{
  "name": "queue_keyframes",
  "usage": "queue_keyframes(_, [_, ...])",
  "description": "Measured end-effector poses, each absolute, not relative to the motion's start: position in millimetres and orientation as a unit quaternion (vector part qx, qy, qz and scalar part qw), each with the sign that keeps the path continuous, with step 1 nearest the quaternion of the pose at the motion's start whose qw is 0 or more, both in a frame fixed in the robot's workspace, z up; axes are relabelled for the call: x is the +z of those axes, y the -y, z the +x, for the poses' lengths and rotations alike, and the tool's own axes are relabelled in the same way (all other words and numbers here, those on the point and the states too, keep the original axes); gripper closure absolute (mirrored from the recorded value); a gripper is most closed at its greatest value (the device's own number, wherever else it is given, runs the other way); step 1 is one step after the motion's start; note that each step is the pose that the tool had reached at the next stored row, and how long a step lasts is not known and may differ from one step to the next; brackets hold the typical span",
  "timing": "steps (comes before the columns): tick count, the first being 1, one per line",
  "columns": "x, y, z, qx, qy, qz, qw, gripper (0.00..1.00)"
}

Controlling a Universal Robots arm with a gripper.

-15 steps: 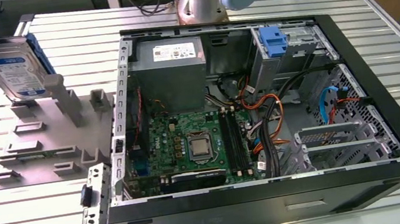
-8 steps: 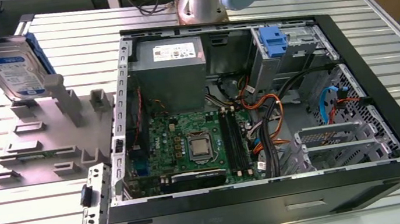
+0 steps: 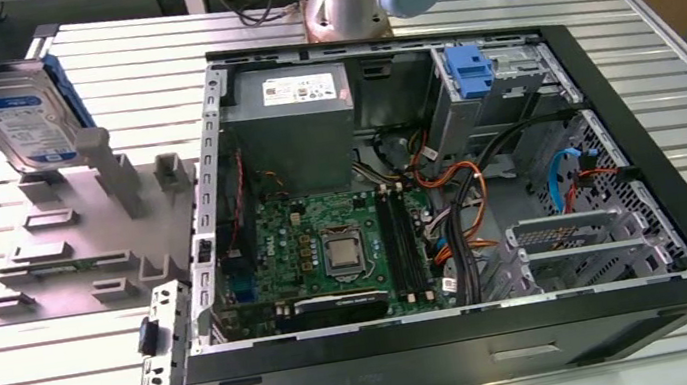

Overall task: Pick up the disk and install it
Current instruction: 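Pick up the disk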

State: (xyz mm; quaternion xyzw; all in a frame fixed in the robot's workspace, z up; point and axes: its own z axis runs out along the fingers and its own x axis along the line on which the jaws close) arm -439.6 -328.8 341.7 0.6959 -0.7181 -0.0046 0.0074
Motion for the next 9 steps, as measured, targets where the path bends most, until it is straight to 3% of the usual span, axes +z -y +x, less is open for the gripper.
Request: queue_keyframes(9, [343.9,328.8,-439.5,-0.004,0.718,0.696,0.008,0.63])
